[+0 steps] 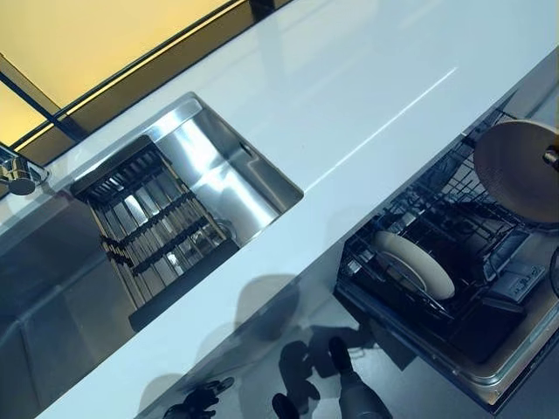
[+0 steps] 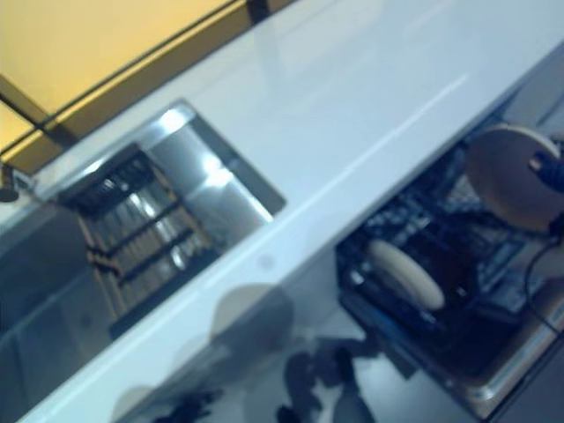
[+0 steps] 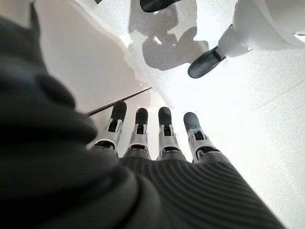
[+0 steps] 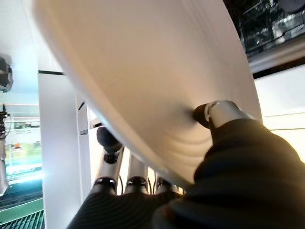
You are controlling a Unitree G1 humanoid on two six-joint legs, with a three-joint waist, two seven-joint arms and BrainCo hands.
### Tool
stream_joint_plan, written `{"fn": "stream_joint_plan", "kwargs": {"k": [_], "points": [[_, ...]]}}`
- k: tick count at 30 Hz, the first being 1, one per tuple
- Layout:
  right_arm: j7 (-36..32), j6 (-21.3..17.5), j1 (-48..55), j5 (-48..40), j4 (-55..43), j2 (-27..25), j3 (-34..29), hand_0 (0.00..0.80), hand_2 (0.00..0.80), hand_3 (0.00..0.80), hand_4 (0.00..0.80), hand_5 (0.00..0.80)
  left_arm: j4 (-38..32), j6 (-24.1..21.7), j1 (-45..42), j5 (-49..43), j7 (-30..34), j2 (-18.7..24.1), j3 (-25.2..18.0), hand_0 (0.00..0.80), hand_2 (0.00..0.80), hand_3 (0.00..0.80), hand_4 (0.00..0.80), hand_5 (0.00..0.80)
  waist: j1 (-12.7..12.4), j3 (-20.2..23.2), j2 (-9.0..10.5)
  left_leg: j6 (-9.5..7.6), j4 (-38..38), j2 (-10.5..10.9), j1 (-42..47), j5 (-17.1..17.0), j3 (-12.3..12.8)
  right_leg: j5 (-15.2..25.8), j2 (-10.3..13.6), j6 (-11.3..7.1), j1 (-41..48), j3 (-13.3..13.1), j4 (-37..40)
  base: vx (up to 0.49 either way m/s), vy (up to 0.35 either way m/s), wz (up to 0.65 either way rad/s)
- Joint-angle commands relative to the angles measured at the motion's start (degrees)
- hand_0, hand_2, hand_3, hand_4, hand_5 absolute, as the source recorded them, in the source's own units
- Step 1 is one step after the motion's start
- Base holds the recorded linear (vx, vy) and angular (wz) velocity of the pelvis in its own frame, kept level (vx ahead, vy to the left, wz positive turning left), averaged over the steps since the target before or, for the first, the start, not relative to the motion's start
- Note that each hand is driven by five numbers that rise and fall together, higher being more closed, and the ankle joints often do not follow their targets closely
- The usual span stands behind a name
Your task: Take plates into dishwasher
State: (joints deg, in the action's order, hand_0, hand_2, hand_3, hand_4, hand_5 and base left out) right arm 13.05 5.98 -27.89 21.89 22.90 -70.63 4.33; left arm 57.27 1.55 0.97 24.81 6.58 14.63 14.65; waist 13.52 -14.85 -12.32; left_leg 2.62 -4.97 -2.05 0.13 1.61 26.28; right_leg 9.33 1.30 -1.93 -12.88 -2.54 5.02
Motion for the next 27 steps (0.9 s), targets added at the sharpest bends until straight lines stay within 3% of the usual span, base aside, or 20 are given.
{"fn": "stream_joint_plan", "kwargs": {"k": [1,12,19,27], "points": [[3.65,0.68,-6.32,2.98,0.79,-2.16,2.32,0.800,0.800,0.800,0.800,0.800,0.09,-1.93,1.73,3.46,-1.73,2.55,-0.83,0.000,0.000,0.000,0.000,0.000,-1.15,1.29,1.14,-1.29,-0.03,-0.01,-1.54,1.23,-3.81,-7.93,2.33,-4.37,3.43,7.68,-1.95,-0.008,0.006,-0.09],[7.84,1.64,-10.37,13.24,5.45,-0.74,9.15,0.800,0.800,0.800,0.800,0.800,-1.28,-1.83,1.71,5.58,-1.63,2.20,0.03,0.000,0.000,0.000,0.000,0.000,-2.47,0.36,-0.23,-1.28,-0.03,0.38,-1.74,1.10,-3.92,-7.94,3.35,-4.46,3.49,9.56,-1.82,-0.002,0.003,-0.02],[16.61,7.89,-7.96,17.47,9.24,2.96,9.97,0.800,0.800,0.800,0.800,0.800,-2.05,-1.25,1.48,6.26,-2.05,1.88,0.51,0.000,0.000,0.000,0.000,0.000,-3.12,0.44,-0.45,-1.52,-0.03,0.40,-1.33,1.27,-3.99,-7.85,3.57,-4.61,4.35,10.36,-1.40,0.000,0.000,0.00],[20.17,9.14,-4.26,16.05,12.77,8.35,10.35,0.800,0.800,0.800,0.800,0.800,-2.22,-0.82,2.05,6.22,-1.94,1.58,0.71,0.000,0.000,0.000,0.000,0.000,-3.65,0.42,-0.79,-1.95,-0.03,0.60,-0.80,1.31,-4.27,-7.57,3.91,-4.62,5.18,10.70,-0.99,0.000,0.000,0.00]]}}
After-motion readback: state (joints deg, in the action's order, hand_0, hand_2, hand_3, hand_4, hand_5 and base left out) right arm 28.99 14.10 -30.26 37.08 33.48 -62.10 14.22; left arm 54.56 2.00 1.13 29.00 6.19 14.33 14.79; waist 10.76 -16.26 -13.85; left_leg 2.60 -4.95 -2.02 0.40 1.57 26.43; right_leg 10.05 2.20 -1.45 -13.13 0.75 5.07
